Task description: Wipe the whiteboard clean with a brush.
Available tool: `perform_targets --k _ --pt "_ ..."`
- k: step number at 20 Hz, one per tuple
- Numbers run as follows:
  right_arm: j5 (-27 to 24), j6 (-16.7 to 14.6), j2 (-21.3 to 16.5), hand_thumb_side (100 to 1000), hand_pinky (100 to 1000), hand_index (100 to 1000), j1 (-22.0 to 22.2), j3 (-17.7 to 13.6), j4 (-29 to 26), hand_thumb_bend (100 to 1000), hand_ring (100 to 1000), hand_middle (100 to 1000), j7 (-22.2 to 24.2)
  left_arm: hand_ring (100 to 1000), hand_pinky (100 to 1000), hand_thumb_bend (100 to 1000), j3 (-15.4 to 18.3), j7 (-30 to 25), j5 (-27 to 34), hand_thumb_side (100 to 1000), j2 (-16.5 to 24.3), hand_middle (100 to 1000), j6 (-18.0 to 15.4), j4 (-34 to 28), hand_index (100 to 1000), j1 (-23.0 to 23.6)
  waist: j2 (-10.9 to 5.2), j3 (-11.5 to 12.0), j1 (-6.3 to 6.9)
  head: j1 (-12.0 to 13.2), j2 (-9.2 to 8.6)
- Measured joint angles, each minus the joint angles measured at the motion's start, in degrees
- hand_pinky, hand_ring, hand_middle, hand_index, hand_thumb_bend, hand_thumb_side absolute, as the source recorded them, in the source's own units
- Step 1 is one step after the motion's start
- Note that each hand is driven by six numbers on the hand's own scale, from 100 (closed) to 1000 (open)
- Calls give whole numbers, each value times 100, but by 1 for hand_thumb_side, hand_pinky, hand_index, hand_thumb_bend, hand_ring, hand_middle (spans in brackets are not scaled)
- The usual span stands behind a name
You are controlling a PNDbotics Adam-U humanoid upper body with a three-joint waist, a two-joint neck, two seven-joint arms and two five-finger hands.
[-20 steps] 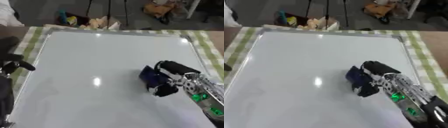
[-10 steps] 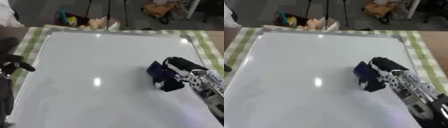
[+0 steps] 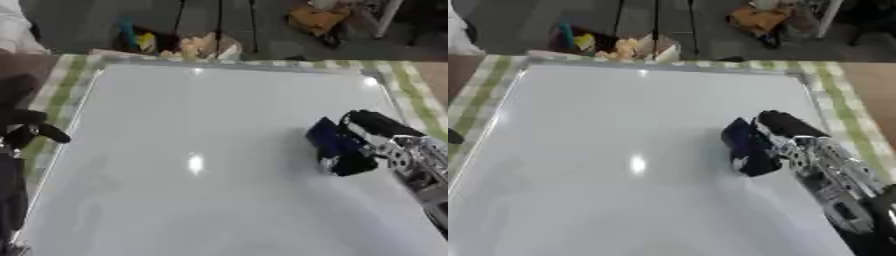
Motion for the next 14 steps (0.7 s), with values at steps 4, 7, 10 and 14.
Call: perform_targets --k 4,7,10,14 --pt "-33 80 -8 318 623 239 8 -97 98 100 745 586 -80 901 455 100 0 0 0 977 0 791 0 0 615 0 0 12 -2 3 0" --pt "-58 144 -15 319 623 239 37 -176 170 100 745 586 -144 901 455 100 0 0 0 976 0 791 0 0 615 0 0 15 -4 13 1" --pt "-85 209 -36 319 622 239 59 -235 250 100 745 586 -208 901 455 100 0 0 0 976 0 791 0 0 615 0 0 19 -4 26 1" --pt "-136 271 -61 319 621 238 127 -308 306 100 744 585 -270 902 455 100 0 0 0 977 0 792 0 0 615 -1 0 20 -2 46 1"
